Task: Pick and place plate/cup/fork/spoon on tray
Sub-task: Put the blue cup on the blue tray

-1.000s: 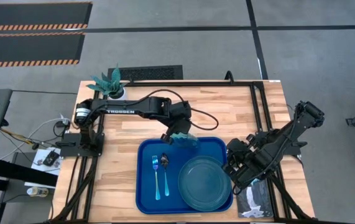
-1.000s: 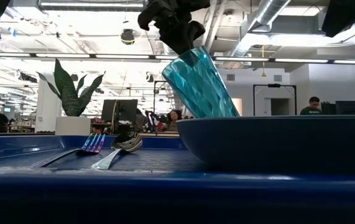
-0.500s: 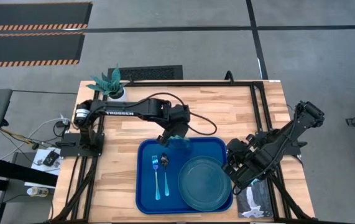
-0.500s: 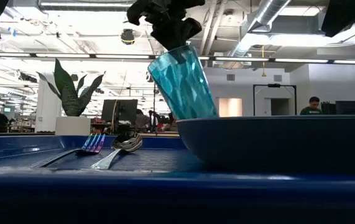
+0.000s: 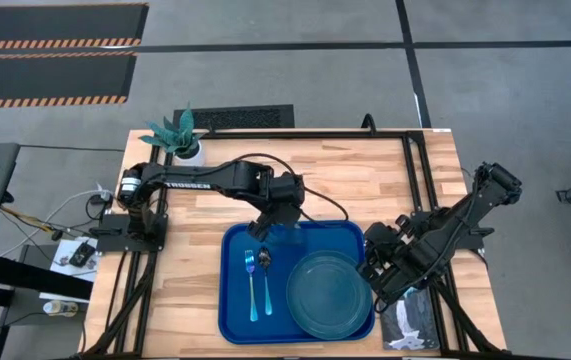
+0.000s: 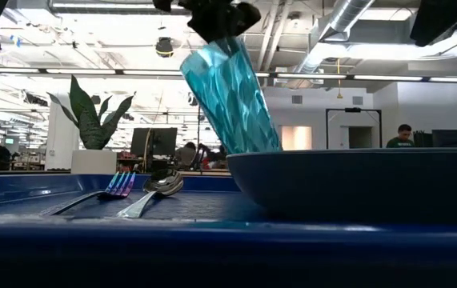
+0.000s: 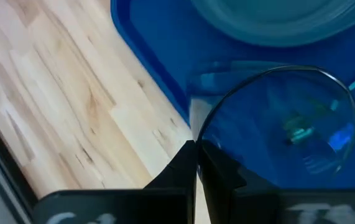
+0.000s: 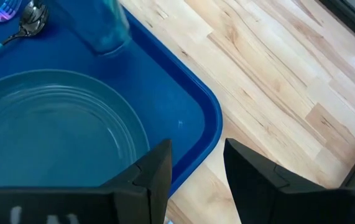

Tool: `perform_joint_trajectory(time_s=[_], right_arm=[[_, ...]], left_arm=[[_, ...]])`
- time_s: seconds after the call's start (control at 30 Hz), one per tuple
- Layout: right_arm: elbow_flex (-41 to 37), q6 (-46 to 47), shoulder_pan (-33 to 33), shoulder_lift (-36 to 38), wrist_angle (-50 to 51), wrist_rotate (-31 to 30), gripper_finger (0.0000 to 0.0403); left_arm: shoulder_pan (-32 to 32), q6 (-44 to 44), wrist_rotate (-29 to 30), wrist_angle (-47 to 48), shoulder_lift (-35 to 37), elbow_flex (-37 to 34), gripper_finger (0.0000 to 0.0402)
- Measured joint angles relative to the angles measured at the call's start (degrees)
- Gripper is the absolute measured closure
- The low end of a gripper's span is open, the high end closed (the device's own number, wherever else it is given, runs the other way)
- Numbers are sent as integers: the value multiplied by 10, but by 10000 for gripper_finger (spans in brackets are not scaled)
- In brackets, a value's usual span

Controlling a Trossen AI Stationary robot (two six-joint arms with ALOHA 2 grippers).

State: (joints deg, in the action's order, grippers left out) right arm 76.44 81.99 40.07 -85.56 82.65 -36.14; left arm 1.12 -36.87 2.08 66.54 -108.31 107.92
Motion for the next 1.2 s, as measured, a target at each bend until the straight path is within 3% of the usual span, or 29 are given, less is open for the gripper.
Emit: perform_joint_trajectory(time_s=[0.17,1.2], right_arm=[[0,0,0,0,0,0,234],[0,-12,-13,0,-2,-16,234]], left_arm=[[2,-2,-29,15,0,9,401],[16,-23,-18,72,-6,5,401]])
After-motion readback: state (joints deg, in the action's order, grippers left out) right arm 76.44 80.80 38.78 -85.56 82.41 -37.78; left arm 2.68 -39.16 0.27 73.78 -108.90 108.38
